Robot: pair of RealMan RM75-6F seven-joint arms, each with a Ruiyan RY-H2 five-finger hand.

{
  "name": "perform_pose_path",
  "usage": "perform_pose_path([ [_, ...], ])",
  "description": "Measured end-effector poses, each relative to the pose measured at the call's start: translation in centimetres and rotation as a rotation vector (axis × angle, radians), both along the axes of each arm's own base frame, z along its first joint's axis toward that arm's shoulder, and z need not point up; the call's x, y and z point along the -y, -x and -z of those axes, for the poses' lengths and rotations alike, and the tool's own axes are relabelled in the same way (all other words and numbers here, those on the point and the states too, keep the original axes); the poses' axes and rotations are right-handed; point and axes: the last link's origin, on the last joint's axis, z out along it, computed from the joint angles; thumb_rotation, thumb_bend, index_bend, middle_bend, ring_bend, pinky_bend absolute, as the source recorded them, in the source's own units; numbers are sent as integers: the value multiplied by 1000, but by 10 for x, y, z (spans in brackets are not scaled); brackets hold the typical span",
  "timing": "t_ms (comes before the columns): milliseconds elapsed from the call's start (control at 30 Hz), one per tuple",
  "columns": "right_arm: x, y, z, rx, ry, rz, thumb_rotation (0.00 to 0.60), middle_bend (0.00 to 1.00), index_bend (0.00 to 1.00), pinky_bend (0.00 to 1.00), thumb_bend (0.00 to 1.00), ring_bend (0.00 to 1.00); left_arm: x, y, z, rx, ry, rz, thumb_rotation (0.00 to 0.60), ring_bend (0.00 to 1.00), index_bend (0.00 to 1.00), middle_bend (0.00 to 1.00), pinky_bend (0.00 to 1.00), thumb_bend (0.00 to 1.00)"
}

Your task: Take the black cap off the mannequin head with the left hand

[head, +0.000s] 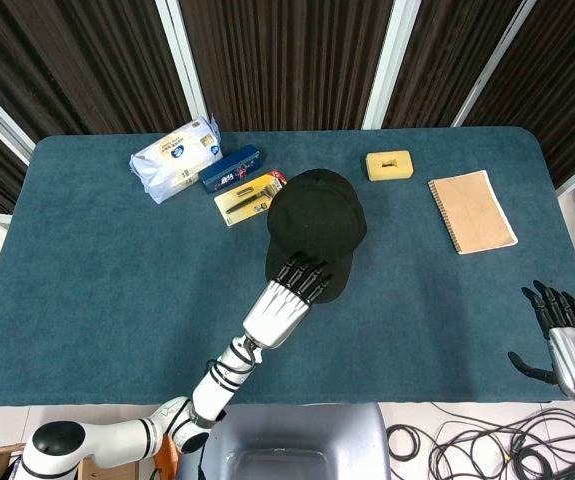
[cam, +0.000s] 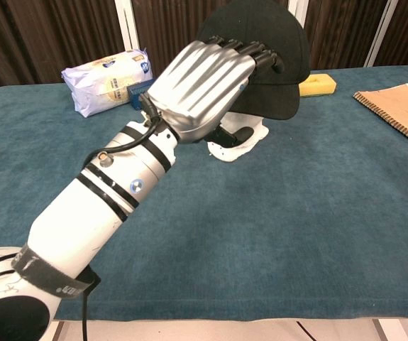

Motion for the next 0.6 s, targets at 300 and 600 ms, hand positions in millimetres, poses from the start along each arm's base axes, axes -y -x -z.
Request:
perform_pose_path([
  [300, -2, 2, -2, 2, 5, 8, 600, 0, 0, 31, 152, 0, -4, 3, 5, -17, 2, -7, 600, 330, 323, 304, 208, 299],
  [600, -2, 1, -1, -3, -13, 15, 600, 0, 0, 40, 153, 0, -13, 4, 10, -56, -121, 52, 600, 460, 407, 422, 244, 302],
])
